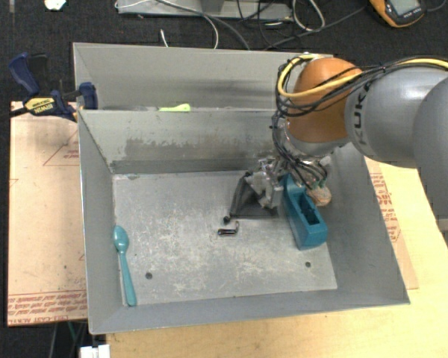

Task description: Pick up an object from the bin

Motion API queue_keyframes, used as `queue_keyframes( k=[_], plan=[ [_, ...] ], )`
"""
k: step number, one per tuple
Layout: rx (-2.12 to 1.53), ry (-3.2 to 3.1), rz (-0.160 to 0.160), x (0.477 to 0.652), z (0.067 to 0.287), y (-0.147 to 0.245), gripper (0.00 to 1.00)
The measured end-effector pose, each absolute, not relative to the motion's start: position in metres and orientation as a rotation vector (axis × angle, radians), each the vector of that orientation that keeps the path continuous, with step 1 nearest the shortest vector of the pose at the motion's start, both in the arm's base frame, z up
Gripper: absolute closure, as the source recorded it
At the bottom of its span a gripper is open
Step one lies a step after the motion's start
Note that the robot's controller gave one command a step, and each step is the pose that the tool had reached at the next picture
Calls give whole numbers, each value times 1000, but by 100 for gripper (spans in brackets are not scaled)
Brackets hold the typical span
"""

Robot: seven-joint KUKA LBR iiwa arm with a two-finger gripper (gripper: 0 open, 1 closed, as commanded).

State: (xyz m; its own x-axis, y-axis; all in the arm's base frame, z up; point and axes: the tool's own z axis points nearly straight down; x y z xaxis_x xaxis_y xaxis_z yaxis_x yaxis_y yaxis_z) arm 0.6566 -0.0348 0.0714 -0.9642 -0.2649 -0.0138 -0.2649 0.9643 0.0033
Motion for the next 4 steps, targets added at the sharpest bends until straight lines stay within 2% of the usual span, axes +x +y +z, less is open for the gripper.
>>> queue_keyframes(
  k=[1,2,3,4],
  plan=[
    [-418,3100,8,657,71,-35,100],
    [-492,3092,10,648,142,-43,100],
    [-999,2960,4,651,130,-67,100],
    [-1140,2911,8,651,191,-70,100]
  ],
)
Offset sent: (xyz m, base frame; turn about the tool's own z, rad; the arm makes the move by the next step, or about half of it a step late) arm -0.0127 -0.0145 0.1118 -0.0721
